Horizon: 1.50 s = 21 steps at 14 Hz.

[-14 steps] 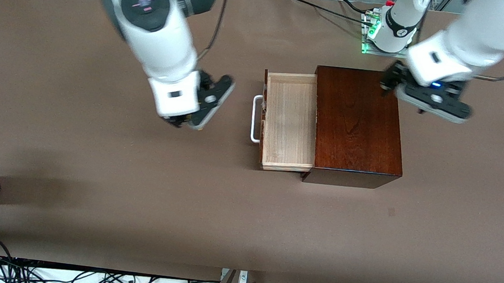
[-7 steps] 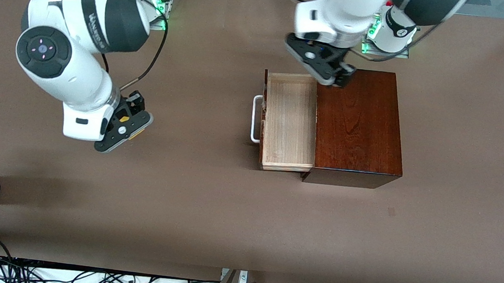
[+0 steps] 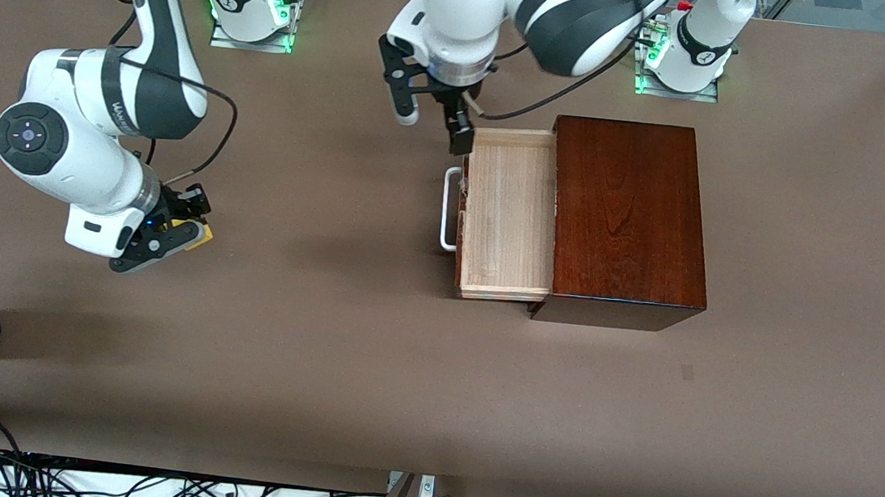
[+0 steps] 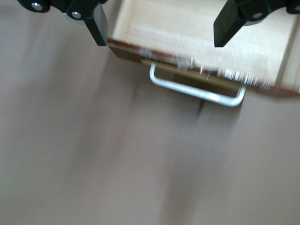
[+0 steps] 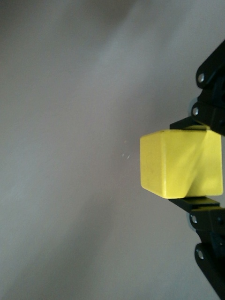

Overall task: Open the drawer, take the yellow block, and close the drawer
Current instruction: 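Carry the block away with the right gripper while the left gripper reaches the drawer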

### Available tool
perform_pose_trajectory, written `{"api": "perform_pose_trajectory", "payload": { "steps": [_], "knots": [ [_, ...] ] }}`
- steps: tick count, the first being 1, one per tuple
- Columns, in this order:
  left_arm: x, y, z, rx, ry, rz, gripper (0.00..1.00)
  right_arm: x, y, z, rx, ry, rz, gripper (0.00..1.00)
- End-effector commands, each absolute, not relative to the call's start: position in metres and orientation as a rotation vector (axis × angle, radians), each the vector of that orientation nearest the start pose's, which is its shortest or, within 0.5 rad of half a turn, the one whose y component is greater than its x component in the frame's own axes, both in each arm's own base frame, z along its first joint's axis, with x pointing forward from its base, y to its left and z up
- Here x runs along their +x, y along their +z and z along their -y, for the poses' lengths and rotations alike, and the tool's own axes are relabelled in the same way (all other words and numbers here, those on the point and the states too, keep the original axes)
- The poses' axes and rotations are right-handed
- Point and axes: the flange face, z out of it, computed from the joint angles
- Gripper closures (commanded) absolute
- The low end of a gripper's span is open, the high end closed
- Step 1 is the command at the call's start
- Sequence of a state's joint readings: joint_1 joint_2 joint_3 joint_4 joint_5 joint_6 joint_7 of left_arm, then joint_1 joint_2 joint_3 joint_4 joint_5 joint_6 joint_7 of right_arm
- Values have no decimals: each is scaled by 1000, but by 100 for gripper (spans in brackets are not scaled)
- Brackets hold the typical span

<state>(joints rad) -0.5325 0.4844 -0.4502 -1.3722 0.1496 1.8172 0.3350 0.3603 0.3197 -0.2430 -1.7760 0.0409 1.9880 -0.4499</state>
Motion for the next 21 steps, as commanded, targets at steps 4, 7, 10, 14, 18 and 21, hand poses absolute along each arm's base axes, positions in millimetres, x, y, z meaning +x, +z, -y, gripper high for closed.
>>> {"api": "perform_pose_trajectory", "payload": {
  "steps": [4,7,10,14,18,21],
  "knots": [
    [455,382,555,-2151,74,-2224,0,566,309,-42,-3063,79,664,100],
    [463,342,560,-2108,47,-2216,0,553,278,-57,-3111,51,427,100],
    [468,326,559,-2067,48,-2202,0,551,248,-57,-3135,45,342,100],
    [482,316,546,-2048,74,-2176,0,551,209,-56,-3149,66,217,95],
    [482,309,530,-2049,165,-2144,0,556,200,-58,-3150,21,203,36],
    [488,321,514,-2052,238,-2103,0,566,250,-61,-3128,-17,225,0]
  ]
}}
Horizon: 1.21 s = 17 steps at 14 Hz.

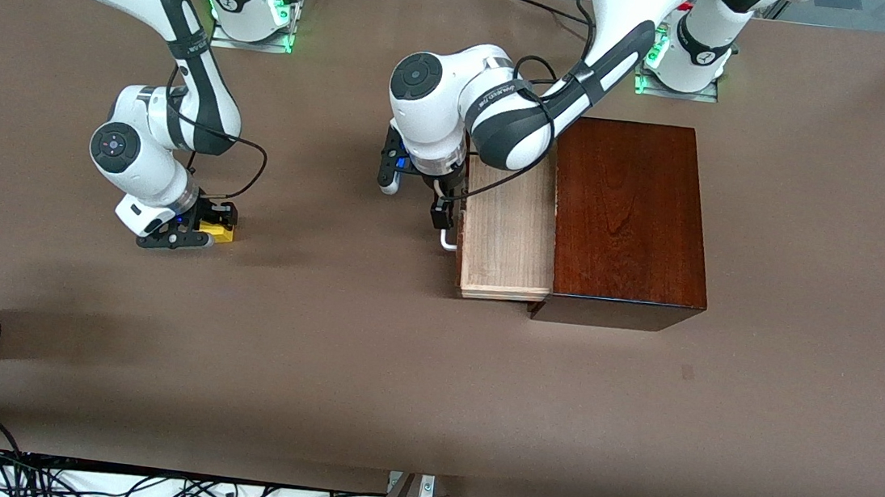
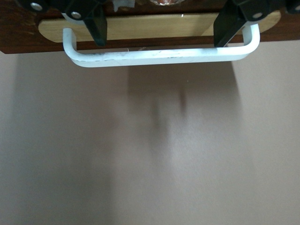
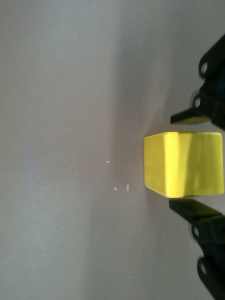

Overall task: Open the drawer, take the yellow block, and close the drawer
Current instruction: 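Carry the block away with the right gripper while the left gripper reaches the drawer, then push the drawer shut with the left gripper while the right gripper drops the block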

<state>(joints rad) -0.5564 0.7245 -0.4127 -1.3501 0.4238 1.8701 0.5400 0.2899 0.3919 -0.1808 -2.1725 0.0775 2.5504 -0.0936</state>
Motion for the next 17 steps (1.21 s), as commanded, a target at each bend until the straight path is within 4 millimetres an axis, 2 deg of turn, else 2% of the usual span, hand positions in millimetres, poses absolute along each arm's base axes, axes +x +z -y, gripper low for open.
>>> {"api": "perform_pose_trajectory", "payload": {
  "steps": [1,5,6,8,10,14,17],
  "knots": [
    [487,326,511,-2047,255,-2094,0,567,274,-62,-3118,-3,219,0],
    [495,338,484,-2057,337,-2036,0,570,387,-30,-3087,-114,176,0],
    [497,342,476,-2062,344,-2023,0,566,416,-30,-3076,-151,196,0],
    [500,340,462,-2069,370,-2003,0,560,476,-47,-3053,-129,227,0],
    [501,335,451,-2072,400,-1989,0,564,527,-41,-3057,-70,186,0],
    [504,331,428,-2084,438,-1958,0,562,592,-35,-3086,-84,202,0],
    [504,332,403,-2092,471,-1924,0,561,617,-37,-3112,-105,220,0]
  ]
}}
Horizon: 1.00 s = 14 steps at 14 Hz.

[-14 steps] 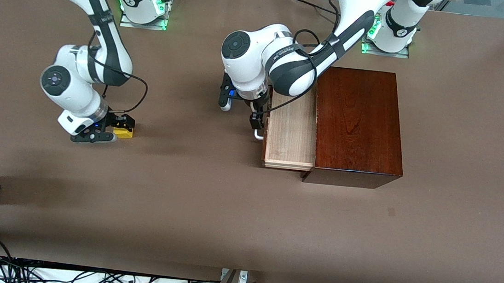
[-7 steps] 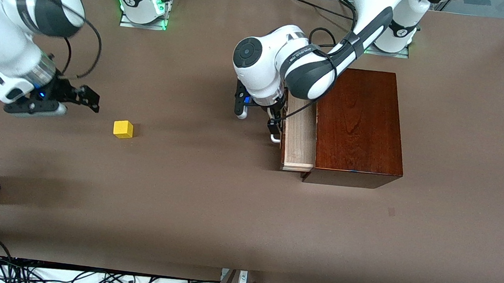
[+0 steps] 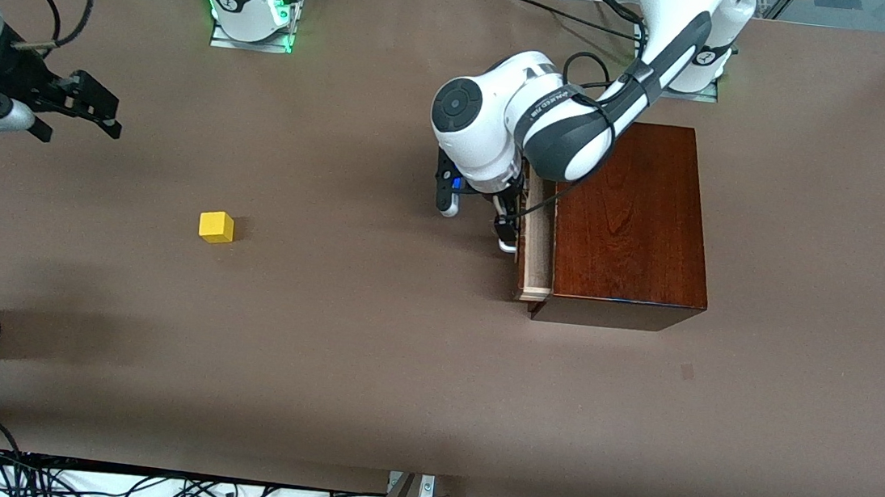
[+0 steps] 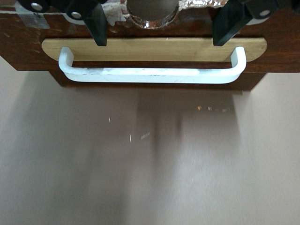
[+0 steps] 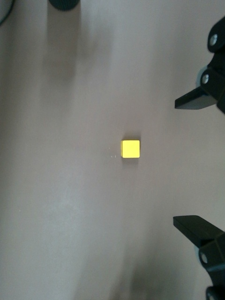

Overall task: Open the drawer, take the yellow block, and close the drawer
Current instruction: 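Push the drawer shut with the left gripper while the right gripper drops the block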

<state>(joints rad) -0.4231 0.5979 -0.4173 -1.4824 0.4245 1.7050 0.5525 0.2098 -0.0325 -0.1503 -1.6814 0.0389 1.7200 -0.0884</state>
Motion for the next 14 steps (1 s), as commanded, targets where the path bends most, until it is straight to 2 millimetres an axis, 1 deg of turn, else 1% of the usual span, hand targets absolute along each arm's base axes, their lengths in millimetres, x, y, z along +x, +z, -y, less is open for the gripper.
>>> {"api": "perform_pose_trajectory", "payload": {
  "steps": [1,4,6,8,9,10,11,12,13,14],
  "knots": [
    [503,332,398,-2093,481,-1917,0,561,617,-37,-3112,-103,220,0],
    [502,330,388,-2101,520,-1889,0,560,617,-35,-3114,-94,216,0],
    [508,331,378,-2118,540,-1864,0,560,617,-32,-3116,-96,206,0],
    [510,333,378,-2129,531,-1854,0,561,619,-30,-3118,-106,200,0],
    [513,340,381,-2151,501,-1837,0,561,618,-28,-3117,-101,195,0],
    [513,348,390,-2214,457,-1777,0,561,619,-24,-3116,-103,185,0],
    [513,363,401,-2302,389,-1670,0,561,619,-24,-3118,-106,185,0],
    [510,383,416,-2418,314,-1535,0,561,619,-24,-3116,-103,185,0],
    [513,406,425,-2532,239,-1410,0,561,619,-22,-3118,-101,183,0],
    [517,429,429,-2623,191,-1312,0,561,620,-19,-3119,-99,173,0]
  ]
}}
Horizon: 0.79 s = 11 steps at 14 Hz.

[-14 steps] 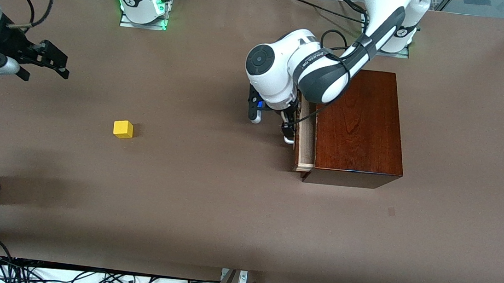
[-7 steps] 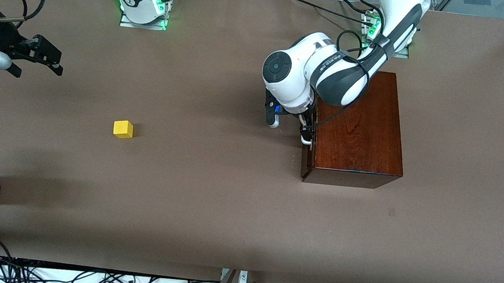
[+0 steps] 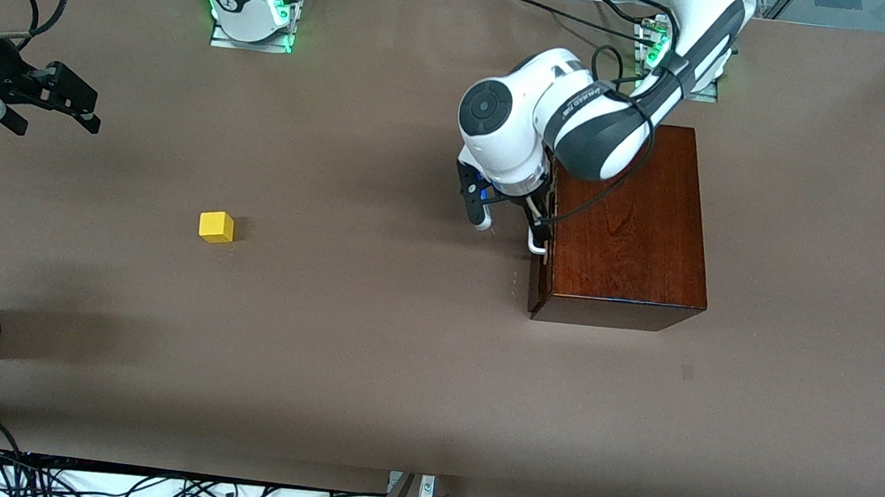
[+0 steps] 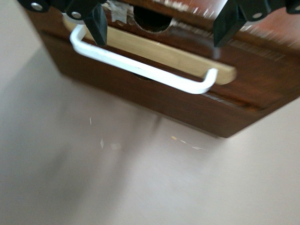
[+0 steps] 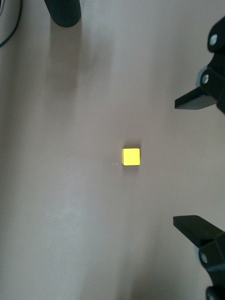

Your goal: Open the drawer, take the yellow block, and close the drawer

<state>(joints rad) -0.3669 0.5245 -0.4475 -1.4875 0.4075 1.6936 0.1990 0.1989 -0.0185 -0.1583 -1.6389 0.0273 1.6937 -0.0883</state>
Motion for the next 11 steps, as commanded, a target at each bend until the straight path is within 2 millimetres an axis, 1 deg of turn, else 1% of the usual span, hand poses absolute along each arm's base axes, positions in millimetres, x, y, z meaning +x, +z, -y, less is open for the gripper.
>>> {"api": "perform_pose_trajectory", "payload": {
  "steps": [1,2,3,4,5,6,7,9,10,11],
  "knots": [
    [516,458,425,-2697,163,-1221,0,560,619,-17,-3119,-85,169,0],
    [517,477,420,-2757,133,-1133,0,560,617,-17,-3121,-73,169,0],
    [521,502,411,-2805,76,-1039,0,559,616,-17,-3121,-63,169,0],
    [524,520,399,-2853,44,-936,0,557,615,-16,-3122,-34,174,0],
    [528,537,383,-2909,29,-804,0,556,613,-17,-3122,-15,172,0],
    [532,551,364,-2971,17,-629,0,556,613,-20,-3124,-15,177,0],
    [541,557,345,-3012,24,-456,0,556,614,-24,-3122,-22,186,0],
    [542,580,313,-3009,11,-285,0,558,612,-31,-3118,-24,198,0],
    [546,589,291,-3013,20,-216,0,559,610,-33,-3116,-22,202,0],
    [549,601,260,-3033,40,-134,0,558,610,-39,-3114,-22,221,0]
  ]
}}
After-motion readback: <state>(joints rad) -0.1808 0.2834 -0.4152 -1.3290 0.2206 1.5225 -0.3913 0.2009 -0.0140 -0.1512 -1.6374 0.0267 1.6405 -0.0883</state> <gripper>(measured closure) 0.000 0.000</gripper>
